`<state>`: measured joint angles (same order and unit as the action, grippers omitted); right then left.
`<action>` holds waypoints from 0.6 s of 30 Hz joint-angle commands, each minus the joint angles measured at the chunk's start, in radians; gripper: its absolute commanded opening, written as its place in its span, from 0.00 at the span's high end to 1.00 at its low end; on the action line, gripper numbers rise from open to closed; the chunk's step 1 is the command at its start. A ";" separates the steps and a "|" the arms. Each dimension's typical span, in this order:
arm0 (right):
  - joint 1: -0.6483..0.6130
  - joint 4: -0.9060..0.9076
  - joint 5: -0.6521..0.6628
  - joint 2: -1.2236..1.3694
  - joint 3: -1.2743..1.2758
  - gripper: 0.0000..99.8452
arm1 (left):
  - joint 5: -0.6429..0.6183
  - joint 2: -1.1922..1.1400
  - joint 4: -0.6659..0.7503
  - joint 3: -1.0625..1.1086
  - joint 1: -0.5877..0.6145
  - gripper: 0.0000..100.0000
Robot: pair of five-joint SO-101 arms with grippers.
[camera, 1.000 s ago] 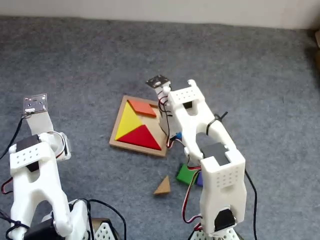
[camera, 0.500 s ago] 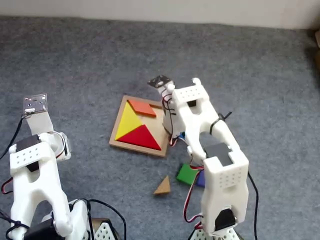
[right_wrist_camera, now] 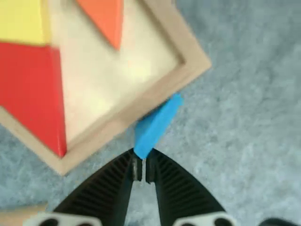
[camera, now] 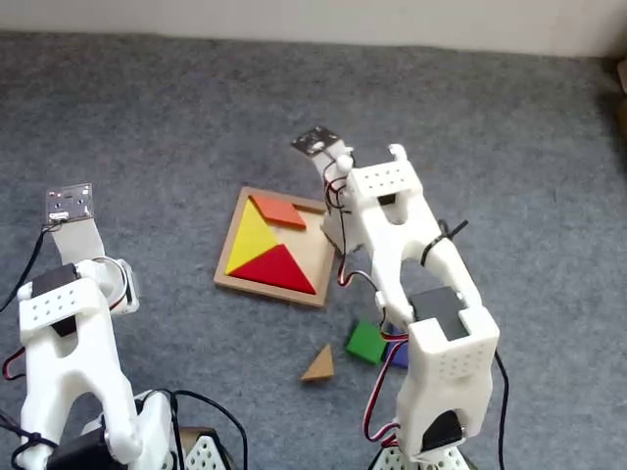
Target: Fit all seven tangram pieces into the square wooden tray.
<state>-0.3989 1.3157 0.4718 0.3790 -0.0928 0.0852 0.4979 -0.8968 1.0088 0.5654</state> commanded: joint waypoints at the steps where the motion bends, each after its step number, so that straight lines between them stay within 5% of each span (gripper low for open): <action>1: -0.081 -0.082 -0.018 -0.018 -0.022 0.97 | 0.003 0.030 0.014 -0.002 -0.025 0.81; 18: -0.162 -0.021 -0.023 -0.045 -0.018 0.97 | 0.003 0.030 0.014 -0.002 -0.027 0.81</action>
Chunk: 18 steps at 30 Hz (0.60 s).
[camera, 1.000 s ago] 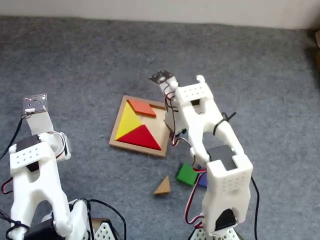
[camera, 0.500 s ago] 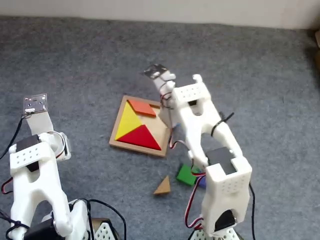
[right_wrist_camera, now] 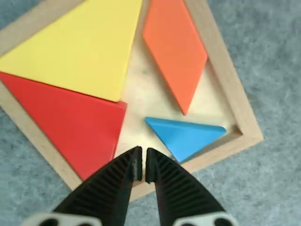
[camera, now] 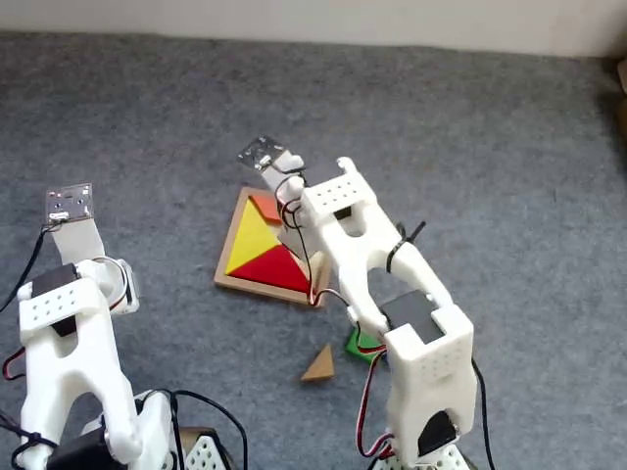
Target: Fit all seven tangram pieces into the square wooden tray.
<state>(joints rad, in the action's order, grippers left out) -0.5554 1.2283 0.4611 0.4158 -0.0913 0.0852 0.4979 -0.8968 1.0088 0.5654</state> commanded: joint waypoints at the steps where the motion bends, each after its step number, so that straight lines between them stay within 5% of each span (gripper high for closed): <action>1: 0.001 0.087 -0.012 -0.090 -0.028 0.97 | 0.003 0.030 0.014 -0.002 -0.027 0.81; 18: 0.093 -0.122 -0.012 -0.018 -0.018 0.97 | 0.003 0.030 0.014 -0.002 -0.027 0.81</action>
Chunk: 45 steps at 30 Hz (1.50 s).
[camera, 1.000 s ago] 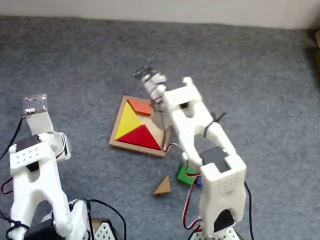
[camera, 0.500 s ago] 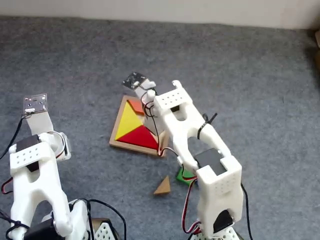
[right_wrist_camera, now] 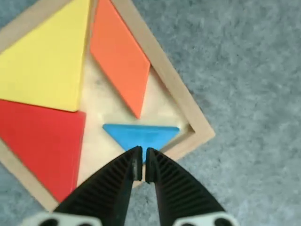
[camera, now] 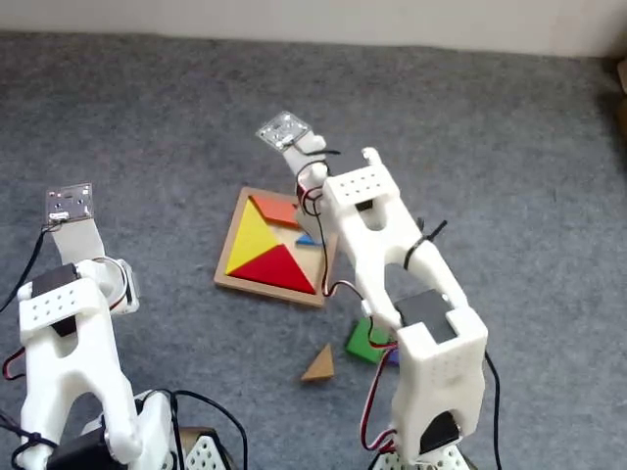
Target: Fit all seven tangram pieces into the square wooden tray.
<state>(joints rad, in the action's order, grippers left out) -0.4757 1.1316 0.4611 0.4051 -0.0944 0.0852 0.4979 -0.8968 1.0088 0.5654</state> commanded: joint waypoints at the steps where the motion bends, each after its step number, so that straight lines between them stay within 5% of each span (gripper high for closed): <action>1: 0.012 -0.025 -0.012 0.004 -0.015 0.97 | 0.003 0.030 0.014 -0.002 -0.027 0.81; 18: -0.125 -0.039 -0.012 0.022 -0.015 0.97 | 0.006 0.030 0.014 -0.002 -0.022 0.81; 30: -0.124 -0.206 -0.066 0.013 -0.015 0.97 | 0.006 0.030 0.014 -0.002 -0.021 0.81; 45: -0.056 0.223 -0.060 -0.367 0.025 0.98 | 0.006 0.030 0.014 -0.001 -0.021 0.81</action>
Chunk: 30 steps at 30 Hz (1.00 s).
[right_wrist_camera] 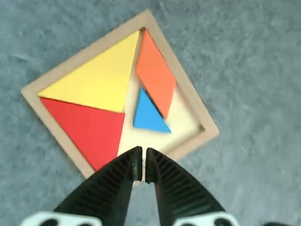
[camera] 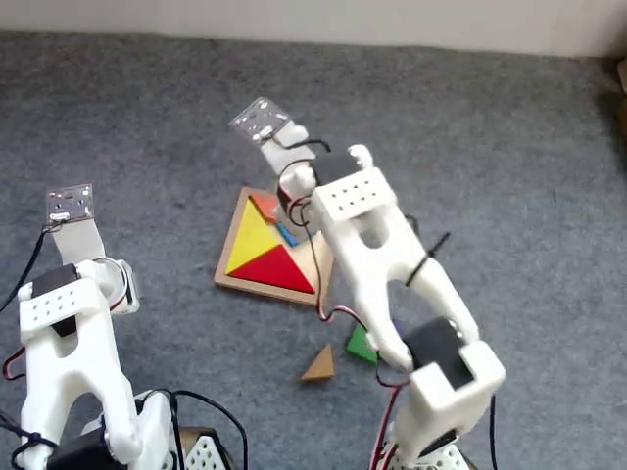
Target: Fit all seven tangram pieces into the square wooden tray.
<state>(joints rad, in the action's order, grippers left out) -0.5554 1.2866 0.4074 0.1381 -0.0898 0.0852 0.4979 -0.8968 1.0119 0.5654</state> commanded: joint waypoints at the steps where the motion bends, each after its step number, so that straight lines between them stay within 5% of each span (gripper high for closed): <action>1: 0.024 0.096 -0.006 -0.120 0.041 0.98 | 0.006 0.030 0.014 -0.004 -0.021 0.81; 15: 0.027 0.159 -0.006 -0.644 0.636 0.91 | 0.003 0.030 0.014 -0.004 -0.021 0.81; 20: 0.021 0.136 0.097 -0.664 0.802 0.75 | 0.003 0.030 0.014 -0.004 -0.022 0.81; 30: -0.018 -0.053 0.183 -0.664 1.020 0.74 | 0.003 0.030 0.014 -0.004 -0.024 0.81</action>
<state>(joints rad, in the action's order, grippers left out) -0.5478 1.2896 0.5715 -0.4864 0.9091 0.0852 0.4979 -0.8968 1.0119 0.5654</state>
